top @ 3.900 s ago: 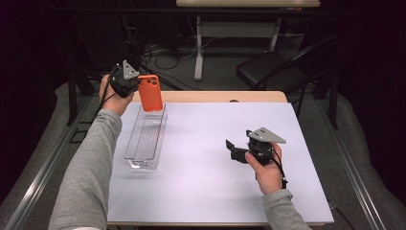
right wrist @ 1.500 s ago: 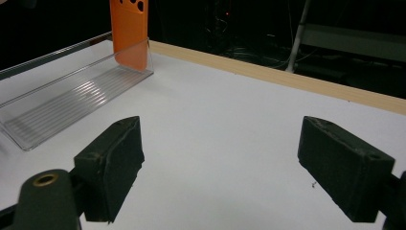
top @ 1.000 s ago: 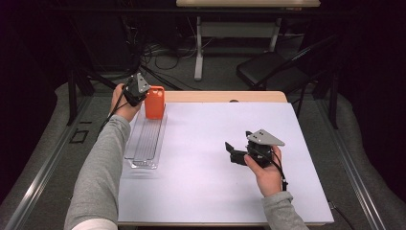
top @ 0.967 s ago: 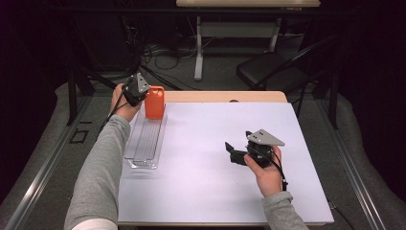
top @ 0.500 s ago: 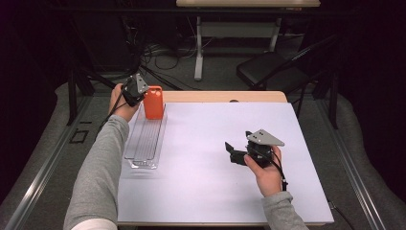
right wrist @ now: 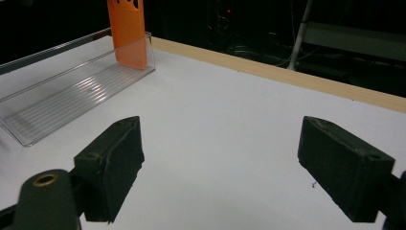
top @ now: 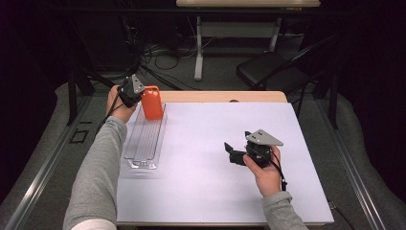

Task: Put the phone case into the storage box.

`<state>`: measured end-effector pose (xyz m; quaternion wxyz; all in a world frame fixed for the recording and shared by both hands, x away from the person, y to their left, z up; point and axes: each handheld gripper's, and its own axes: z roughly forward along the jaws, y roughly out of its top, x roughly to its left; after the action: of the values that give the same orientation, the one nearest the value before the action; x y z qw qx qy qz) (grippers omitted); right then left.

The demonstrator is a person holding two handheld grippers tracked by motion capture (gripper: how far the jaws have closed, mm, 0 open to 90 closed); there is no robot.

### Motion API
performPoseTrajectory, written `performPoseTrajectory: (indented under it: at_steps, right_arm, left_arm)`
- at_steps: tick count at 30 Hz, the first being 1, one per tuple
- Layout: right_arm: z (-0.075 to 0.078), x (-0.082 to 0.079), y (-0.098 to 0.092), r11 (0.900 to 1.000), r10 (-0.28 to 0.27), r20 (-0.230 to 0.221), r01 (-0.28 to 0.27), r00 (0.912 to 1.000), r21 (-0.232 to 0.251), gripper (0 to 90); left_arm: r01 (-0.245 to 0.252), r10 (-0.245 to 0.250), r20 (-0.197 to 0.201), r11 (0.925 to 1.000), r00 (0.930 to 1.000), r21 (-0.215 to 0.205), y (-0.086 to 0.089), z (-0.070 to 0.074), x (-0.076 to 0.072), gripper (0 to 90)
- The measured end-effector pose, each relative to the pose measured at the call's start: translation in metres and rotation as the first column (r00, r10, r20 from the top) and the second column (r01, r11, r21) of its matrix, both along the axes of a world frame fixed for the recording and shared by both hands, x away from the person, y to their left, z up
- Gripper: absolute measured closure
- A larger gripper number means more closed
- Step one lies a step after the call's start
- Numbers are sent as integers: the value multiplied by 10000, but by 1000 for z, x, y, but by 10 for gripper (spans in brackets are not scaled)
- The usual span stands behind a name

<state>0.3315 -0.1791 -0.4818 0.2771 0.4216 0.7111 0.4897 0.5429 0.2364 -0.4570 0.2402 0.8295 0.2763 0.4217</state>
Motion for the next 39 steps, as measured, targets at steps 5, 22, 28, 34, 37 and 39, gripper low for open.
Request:
performPoseTrajectory:
  at_steps: [5,22,28,34,37,39]
  right_arm:
    - [0,0,0,10000,9,-19,-9,10000,-12,152]
    - [-1,0,0,10000,22,-37,-22,10000,-9,152]
    - [-1,0,1,10000,34,-56,-34,10000,-24,152]
    - [-1,0,1,10000,47,-45,-47,10000,-29,152]
    - [-1,0,1,10000,49,-44,-49,10000,-24,153]
    - [-1,0,1,10000,51,-37,-51,10000,-27,152]
  left_arm:
    - [-78,78,7,10000,10000,42,-1,0,1,761]
    - [-183,184,29,9997,9998,-179,-3,-2,3,739]
    - [-294,293,-51,9993,9996,-227,-4,-3,4,701]
    - [-415,415,-6,9988,9991,-245,-3,-1,3,653]
    - [-459,460,46,9984,9989,-330,-3,-1,3,635]
    - [-488,492,91,9981,9987,-367,-2,0,3,609]
